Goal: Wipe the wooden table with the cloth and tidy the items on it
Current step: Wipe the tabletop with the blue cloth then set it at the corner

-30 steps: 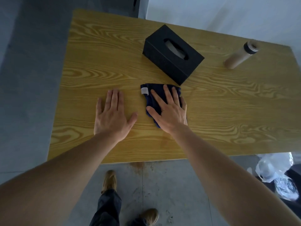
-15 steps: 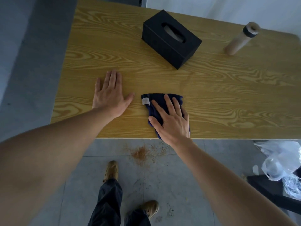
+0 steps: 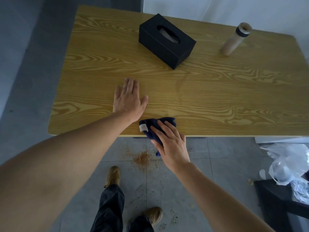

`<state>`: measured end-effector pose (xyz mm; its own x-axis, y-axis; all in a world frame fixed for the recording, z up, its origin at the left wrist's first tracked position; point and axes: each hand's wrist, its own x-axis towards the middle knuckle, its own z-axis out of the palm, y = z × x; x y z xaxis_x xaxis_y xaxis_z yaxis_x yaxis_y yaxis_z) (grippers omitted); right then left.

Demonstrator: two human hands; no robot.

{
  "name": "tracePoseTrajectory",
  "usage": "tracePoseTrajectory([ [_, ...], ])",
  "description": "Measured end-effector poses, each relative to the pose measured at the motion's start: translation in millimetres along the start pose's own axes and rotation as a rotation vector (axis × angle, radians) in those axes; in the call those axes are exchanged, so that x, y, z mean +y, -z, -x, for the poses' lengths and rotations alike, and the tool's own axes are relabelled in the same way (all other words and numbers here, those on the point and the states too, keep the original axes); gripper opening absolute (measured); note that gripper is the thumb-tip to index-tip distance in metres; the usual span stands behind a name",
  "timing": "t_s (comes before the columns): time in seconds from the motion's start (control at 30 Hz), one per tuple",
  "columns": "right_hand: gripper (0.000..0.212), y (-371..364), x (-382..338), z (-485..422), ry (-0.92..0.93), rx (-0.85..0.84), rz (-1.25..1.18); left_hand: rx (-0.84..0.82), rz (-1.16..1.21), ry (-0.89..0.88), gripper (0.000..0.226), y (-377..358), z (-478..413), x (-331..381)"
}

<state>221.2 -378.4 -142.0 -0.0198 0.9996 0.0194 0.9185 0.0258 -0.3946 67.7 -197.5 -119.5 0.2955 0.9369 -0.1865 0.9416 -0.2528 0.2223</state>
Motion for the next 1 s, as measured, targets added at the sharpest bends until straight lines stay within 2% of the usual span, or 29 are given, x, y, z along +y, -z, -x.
tracePoseTrajectory([
  [0.27, 0.043, 39.3, 13.7, 36.4, -0.088, -0.082, -0.230, -0.036, -0.082, 0.000, 0.091, -16.2, 3.1, 20.5],
  [0.43, 0.035, 75.2, 32.3, 14.0, -0.159, 0.110, -0.361, -0.044, -0.084, 0.004, 0.094, -17.2, 0.7, 21.6],
  [0.53, 0.038, 99.0, 45.0, -30.2, -0.178, 0.206, -0.306, -0.051, -0.085, 0.011, 0.094, -18.1, -0.4, 22.0],
  [0.67, 0.039, 107.7, 71.3, -101.8, -0.216, 0.229, -0.188, -0.060, -0.099, 0.007, 0.095, -20.1, -2.5, 21.0],
  [0.77, 0.037, 103.0, 94.2, -152.9, -0.255, 0.193, -0.091, -0.056, -0.101, 0.007, 0.096, -21.3, -2.8, 20.6],
  [1.0, 0.049, 83.2, 124.5, -222.8, -0.247, 0.033, 0.090, -0.055, -0.095, 0.002, 0.096, -21.6, -3.6, 21.0],
])
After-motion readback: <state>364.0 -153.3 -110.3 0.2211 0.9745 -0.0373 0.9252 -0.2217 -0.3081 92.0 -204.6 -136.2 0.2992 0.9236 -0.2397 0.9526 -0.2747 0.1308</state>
